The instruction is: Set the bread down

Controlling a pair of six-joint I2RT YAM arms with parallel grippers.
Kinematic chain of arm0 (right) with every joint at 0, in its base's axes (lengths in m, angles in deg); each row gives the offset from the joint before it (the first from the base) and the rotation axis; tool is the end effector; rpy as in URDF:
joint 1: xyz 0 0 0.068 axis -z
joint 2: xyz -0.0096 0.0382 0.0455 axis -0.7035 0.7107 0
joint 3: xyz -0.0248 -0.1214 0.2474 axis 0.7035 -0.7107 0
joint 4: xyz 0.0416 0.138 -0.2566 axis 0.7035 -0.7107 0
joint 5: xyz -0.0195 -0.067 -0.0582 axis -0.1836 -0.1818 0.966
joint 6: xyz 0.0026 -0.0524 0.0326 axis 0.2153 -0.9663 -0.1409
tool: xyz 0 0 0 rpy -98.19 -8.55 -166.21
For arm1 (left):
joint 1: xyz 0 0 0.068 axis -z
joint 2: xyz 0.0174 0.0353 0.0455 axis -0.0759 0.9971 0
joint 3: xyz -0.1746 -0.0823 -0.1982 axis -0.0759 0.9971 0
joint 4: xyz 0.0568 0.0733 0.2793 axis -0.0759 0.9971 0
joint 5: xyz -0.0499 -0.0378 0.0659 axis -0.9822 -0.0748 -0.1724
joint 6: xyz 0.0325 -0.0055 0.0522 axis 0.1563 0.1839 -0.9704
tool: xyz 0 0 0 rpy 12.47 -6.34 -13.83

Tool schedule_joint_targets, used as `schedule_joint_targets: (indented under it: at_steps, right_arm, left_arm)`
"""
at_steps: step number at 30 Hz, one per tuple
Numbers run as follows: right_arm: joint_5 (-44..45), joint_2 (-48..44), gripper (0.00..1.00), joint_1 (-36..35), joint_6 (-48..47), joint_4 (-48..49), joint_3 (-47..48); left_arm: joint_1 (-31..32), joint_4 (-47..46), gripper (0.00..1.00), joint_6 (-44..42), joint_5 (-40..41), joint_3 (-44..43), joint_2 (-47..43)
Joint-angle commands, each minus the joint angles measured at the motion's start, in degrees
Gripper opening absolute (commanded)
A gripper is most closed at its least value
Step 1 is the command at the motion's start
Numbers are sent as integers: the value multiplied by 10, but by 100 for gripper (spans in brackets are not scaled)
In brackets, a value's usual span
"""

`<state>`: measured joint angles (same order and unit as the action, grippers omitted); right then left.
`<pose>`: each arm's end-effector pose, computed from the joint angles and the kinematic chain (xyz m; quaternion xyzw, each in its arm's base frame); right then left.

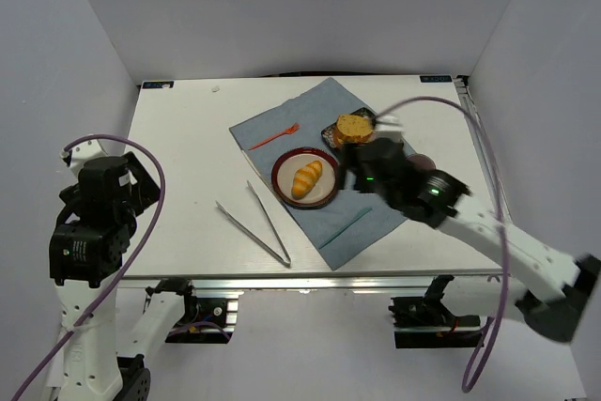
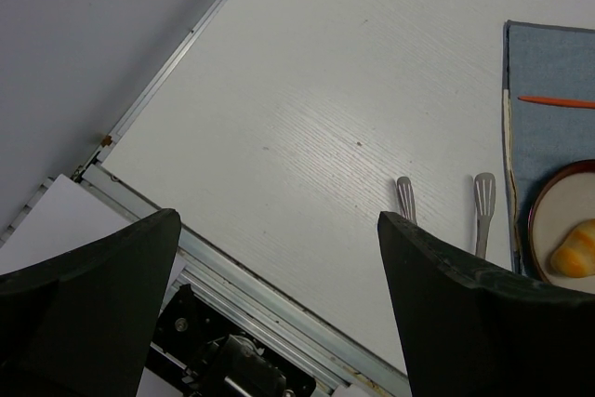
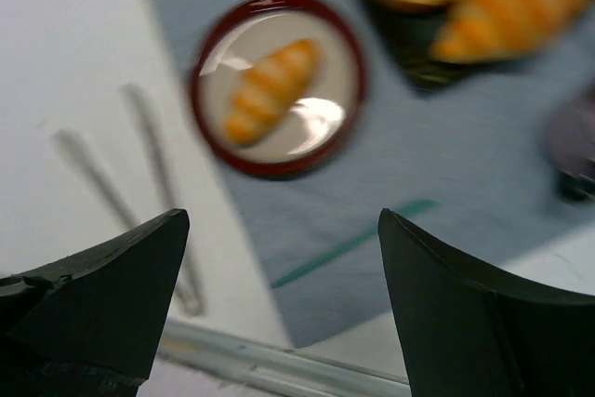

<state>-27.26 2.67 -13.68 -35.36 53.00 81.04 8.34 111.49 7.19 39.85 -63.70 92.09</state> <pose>0.1773 0.2440 0.3743 -0.0665 0.8581 0.1703 0.4799 0.1050 0.0160 0.4436 -0.2711 0.8394 0.1225 0.4548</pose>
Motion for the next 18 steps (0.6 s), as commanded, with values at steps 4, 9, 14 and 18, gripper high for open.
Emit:
schedule_joint_targets:
  at_steps: [4,9,14,18]
  right_arm:
    - [31,-153,89,156,71,-79,-151]
    - [61,-164,89,176,84,-133,-94]
    - [100,-164,89,177,68,-163,-29]
    - [115,-195,89,177,52,-166,-13]
  left_arm:
    - [2,-14,98,6,-17,19,-5]
    - [2,-25,98,10,-31,27,-4]
    - [2,-22,98,12,-34,23,-3]
    - [2,-15,98,7,-28,12,0]
